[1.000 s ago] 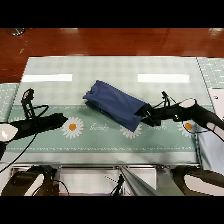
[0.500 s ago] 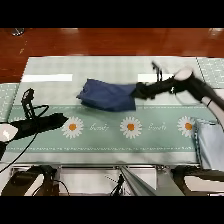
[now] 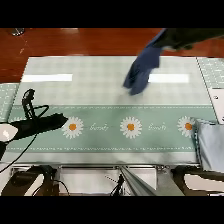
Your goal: Fold the shirts.
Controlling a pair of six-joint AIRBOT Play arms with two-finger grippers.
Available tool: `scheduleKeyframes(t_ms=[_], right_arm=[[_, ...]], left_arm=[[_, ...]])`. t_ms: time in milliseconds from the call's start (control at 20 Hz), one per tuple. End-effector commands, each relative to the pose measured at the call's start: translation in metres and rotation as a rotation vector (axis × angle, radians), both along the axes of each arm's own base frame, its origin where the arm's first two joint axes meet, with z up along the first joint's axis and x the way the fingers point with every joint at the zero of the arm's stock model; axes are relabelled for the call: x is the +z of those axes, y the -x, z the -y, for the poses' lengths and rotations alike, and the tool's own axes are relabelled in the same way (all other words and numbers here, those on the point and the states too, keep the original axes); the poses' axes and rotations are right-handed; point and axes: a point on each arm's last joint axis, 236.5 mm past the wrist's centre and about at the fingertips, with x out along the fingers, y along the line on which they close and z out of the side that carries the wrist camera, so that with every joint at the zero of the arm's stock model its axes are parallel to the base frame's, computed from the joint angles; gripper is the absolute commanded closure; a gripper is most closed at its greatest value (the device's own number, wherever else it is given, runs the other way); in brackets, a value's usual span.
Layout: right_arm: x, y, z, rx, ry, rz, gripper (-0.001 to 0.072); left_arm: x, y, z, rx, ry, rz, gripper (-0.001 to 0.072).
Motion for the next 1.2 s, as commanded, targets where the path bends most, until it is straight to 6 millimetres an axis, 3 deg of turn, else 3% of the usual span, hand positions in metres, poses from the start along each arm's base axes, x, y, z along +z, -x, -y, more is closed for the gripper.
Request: scheduleKeyframes(t_ms=[0,150,250,500,650,850,950,1150], right_arm=[[0.036,0.018,0.078,-0.166,0.032,0.002,0.0689],[0.047,0.043,0.147,-0.326,0.031,-0.033,0.0691],[0.05,0.062,0.183,-0.408,0.022,-0.061,0.069],[0.027,0.126,0.263,-0.643,0.116,-0.233,0.0691],[0.011,0.166,0.291,-0.79,0.144,-0.303,0.0691],[-0.043,0.253,0.324,-1.038,0.186,-0.514,0.0691],[-0.06,0.299,0.33,-1.188,0.196,-0.598,0.069],[-0.071,0.377,0.326,-1.475,0.314,-0.689,0.0687]], left_arm=[[-0.002,0.004,0.001,-0.009,0.0,-0.014,0.0685],[-0.002,0.004,0.001,-0.009,0.0,-0.014,0.0685],[-0.002,0.004,0.001,-0.009,0.0,-0.014,0.0685],[-0.001,0.003,0.001,-0.008,0.0,-0.012,0.0685],[-0.001,0.003,0.001,-0.008,-0.001,-0.01,0.0685],[-0.001,0.003,0.001,-0.008,-0.001,-0.01,0.0685],[-0.001,0.003,0.001,-0.007,-0.001,-0.01,0.0685],[0.0,0.001,0.0,-0.002,0.0,-0.002,0.0685]])
